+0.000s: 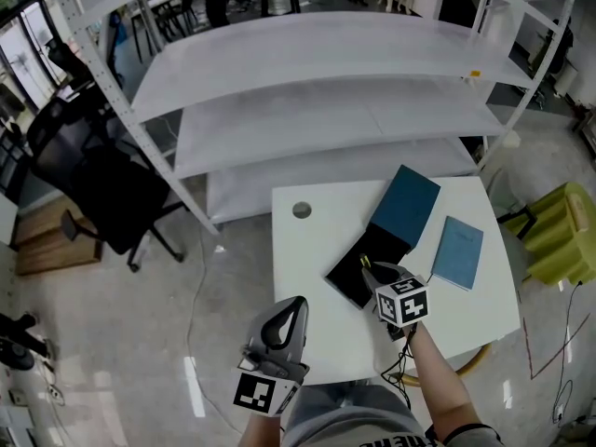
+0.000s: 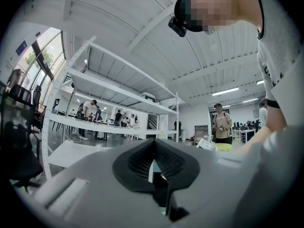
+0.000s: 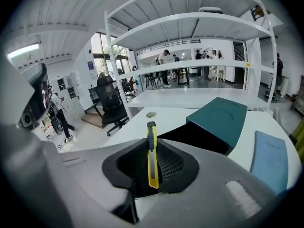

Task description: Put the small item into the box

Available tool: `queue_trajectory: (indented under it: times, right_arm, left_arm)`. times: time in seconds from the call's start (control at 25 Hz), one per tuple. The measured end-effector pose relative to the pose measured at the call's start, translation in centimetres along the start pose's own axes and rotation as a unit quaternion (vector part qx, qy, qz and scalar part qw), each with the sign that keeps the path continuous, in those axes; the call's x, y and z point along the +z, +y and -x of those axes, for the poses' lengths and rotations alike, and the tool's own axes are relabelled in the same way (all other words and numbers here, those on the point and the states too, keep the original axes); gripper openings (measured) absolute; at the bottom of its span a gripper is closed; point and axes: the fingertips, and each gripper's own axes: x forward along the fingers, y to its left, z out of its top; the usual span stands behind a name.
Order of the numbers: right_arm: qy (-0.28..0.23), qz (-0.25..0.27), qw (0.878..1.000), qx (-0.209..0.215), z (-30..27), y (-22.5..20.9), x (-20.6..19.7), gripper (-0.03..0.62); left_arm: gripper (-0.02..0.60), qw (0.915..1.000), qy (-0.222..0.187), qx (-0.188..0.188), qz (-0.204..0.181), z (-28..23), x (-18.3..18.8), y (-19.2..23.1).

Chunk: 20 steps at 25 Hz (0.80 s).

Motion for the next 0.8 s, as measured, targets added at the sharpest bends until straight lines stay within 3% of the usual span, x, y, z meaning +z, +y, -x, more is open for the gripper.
queue_trajectory:
  times: [0.4,0.8]
  right_arm:
    - [0.058,0.012,0.998,-0.007,-2.1,-0.7,-1.6,0.064]
    - [0.111,0.061,0.992,-0.010,-4.3,-0.7,-2.7,0.064]
  left_arm:
    - [0.016,0.9999,0.004,0.008,0.008,0.5,-0.3,0.9]
    - [0.015,0.9998,0.014,0.012,0.010,0.7,-1.1,1.6]
